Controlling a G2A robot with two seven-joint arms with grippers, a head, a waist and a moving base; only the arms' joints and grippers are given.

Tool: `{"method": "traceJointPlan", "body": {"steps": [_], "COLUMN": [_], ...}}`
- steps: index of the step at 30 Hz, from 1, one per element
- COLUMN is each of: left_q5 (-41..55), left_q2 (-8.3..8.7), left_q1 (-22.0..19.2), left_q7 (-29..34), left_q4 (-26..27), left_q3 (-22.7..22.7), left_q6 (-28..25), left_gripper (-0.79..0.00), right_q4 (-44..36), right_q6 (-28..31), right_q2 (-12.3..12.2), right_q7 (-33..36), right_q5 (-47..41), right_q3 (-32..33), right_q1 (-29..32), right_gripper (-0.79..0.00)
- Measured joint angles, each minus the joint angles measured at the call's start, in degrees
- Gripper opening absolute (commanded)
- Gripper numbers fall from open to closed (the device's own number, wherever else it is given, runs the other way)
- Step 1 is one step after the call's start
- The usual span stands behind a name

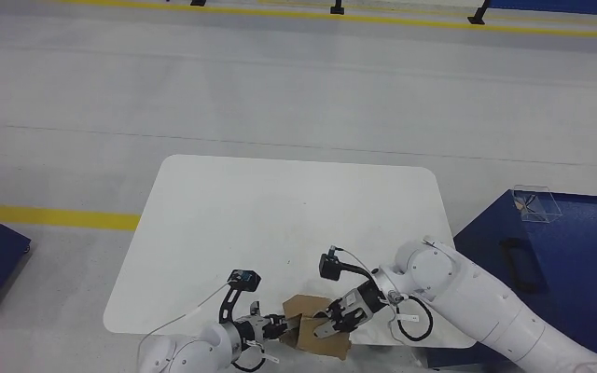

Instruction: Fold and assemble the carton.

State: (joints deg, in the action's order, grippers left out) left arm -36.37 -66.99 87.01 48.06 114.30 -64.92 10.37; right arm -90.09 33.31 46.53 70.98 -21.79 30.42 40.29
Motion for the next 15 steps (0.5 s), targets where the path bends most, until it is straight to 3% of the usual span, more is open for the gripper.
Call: {"method": "traceJointPlan", "body": {"steps": [10,12,15], "left_q5": [1.9,2.5,2.5], "left_q2": [0.16,0.30,0.45], "left_q1": [-0.6,-0.2,0.2], "left_q7": [0.4,0.8,0.9], "left_q4": [0.4,0.9,1.0], "left_q3": [-0.6,-1.0,-1.1], "left_q6": [-0.2,-0.8,-1.3], "left_gripper": [-0.028,-0.043,-0.126], "right_q4": [-0.4,-0.6,-0.9], "right_q6": [2.7,3.2,3.7], "right_q2": [-1.2,-1.4,-1.8], "right_q7": [-2.7,-3.2,-3.7], "right_q5": [2.6,2.4,2.1], "right_q3": [-3.2,-3.8,-4.6], "right_q1": [-2.1,-2.5,-3.1], "right_gripper": [-0.785,-0.785,-0.785]}}
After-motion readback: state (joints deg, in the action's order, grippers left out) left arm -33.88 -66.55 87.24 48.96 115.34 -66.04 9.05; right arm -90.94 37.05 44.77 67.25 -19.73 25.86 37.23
